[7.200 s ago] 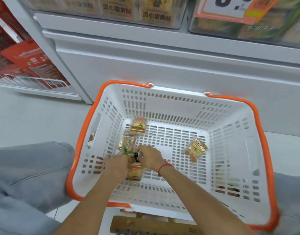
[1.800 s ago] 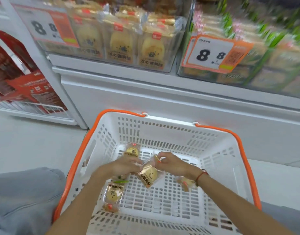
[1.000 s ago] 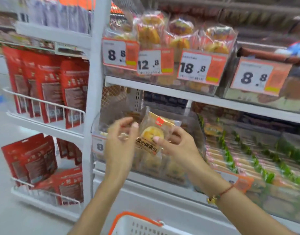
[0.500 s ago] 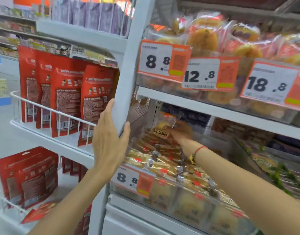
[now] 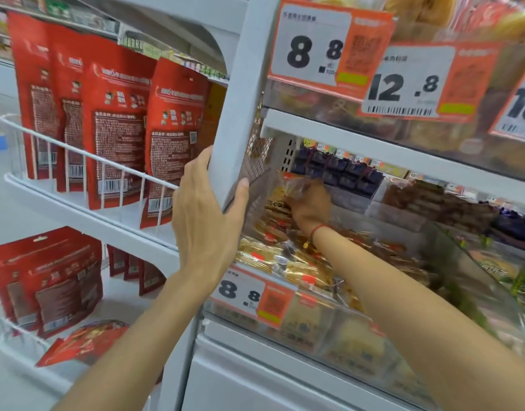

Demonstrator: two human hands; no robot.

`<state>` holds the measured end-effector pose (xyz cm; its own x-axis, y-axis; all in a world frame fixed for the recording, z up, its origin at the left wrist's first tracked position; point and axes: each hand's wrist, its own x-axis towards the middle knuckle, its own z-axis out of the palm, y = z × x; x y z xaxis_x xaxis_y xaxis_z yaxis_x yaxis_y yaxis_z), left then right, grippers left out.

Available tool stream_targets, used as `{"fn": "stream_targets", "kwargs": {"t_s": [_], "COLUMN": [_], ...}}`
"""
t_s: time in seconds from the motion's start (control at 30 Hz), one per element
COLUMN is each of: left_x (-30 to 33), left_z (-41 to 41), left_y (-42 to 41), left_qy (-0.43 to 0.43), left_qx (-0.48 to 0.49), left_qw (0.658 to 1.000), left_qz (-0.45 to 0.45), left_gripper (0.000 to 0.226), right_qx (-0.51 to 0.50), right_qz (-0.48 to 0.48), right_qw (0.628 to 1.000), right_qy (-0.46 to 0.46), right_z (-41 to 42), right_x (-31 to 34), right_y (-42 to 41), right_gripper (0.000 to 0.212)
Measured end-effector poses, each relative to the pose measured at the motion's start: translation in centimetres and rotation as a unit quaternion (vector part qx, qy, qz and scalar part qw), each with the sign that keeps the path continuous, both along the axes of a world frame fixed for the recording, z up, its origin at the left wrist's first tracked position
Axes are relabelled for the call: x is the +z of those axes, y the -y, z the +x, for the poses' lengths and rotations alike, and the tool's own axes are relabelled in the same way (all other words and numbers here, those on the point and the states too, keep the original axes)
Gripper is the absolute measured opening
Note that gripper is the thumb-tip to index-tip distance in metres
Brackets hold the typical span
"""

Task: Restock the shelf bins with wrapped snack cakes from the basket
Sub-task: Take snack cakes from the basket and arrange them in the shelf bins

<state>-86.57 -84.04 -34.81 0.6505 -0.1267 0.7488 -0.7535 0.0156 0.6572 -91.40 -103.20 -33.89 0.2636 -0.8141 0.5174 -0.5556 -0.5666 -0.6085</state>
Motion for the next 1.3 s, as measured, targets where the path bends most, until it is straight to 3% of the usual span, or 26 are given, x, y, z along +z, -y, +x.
{"fn": "stream_targets", "kwargs": {"t_s": [0.1, 0.27, 0.47, 0.67, 0.83, 0.97, 1.07, 1.13, 1.3], "left_x": [0.0, 0.0, 0.0, 0.1, 0.2, 0.6, 0.0, -0.7, -4.2], "left_z": [0.1, 0.0, 0.0, -0.1, -1.4, -5.7, -10.4, -12.8, -17.7], "left_y": [0.0, 0.1, 0.0, -0.2, -1.3, -2.9, -4.8, -6.1, -9.5], "left_qy": [0.001, 0.000, 0.002, 0.014, 0.058, 0.094, 0.083, 0.042, -0.061], "left_qx": [0.001, -0.005, -0.006, 0.000, 0.071, 0.029, -0.033, -0.084, -0.170], "left_qw": [1.000, 1.000, 1.000, 1.000, 0.996, 0.995, 0.995, 0.990, 0.931], "left_qz": [-0.002, -0.005, 0.000, -0.006, -0.008, -0.002, 0.047, 0.106, 0.316], "left_gripper": [0.055, 0.056, 0.059, 0.063, 0.061, 0.039, 0.019, 0.011, 0.012], "right_qx": [0.029, 0.055, 0.077, 0.176, 0.204, 0.235, 0.233, 0.235, 0.250], "right_qz": [-0.045, -0.106, -0.066, 0.043, 0.073, 0.062, 0.031, 0.001, -0.067], "right_qw": [0.998, 0.983, 0.988, 0.976, 0.961, 0.959, 0.963, 0.962, 0.930], "right_qy": [-0.017, -0.138, -0.119, -0.124, -0.173, -0.147, -0.134, -0.136, -0.261], "right_z": [0.1, 0.0, 0.5, -2.4, -8.1, -13.9, -18.7, -21.2, -27.4], "right_x": [-0.2, 0.6, 0.8, 2.3, 3.9, 4.2, 3.6, 2.9, -1.7], "right_y": [-0.5, 0.1, 0.1, -1.6, -5.8, -8.9, -11.5, -12.9, -17.0], "right_gripper": [0.068, 0.058, 0.056, 0.075, 0.049, 0.029, 0.010, 0.011, 0.011]}}
